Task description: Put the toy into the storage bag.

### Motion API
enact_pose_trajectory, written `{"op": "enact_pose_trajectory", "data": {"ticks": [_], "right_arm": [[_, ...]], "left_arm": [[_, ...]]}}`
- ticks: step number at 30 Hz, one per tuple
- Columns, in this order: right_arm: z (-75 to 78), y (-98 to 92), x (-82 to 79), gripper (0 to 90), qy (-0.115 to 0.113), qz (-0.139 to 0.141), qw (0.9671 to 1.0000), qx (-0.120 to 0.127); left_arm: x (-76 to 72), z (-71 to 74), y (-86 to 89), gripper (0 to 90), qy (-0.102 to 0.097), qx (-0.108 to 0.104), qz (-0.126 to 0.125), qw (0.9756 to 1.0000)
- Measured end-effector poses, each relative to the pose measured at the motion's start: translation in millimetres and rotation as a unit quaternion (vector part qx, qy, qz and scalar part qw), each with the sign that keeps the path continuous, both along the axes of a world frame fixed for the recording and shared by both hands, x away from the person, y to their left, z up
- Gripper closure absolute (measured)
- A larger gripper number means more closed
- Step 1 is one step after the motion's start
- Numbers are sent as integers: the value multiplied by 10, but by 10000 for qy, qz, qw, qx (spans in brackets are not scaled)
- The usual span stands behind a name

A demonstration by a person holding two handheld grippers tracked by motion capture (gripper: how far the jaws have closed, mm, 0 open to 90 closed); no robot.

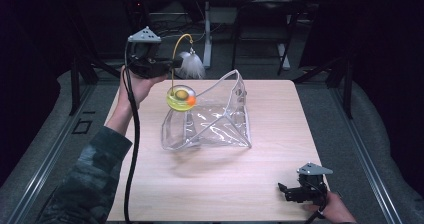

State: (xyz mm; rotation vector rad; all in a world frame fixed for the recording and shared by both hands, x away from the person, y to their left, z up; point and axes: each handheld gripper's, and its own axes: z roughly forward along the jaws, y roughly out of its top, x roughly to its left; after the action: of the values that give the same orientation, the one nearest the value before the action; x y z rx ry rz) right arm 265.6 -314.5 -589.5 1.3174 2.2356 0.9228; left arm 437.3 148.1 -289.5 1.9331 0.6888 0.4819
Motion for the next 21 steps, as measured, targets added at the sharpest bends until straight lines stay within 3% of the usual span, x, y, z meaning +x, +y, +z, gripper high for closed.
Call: {"op": "enact_pose_trajectory", "data": {"ticks": [7,21], "right_arm": [[0,0,0,0,-1,-1,10000,0],[2,0,-1,0,11,3,10000,-1]], "left_arm": [[20,-111,-131,882,68,219,-144,9996],[44,-306,-297,882,256,292,-411,9984]]}}
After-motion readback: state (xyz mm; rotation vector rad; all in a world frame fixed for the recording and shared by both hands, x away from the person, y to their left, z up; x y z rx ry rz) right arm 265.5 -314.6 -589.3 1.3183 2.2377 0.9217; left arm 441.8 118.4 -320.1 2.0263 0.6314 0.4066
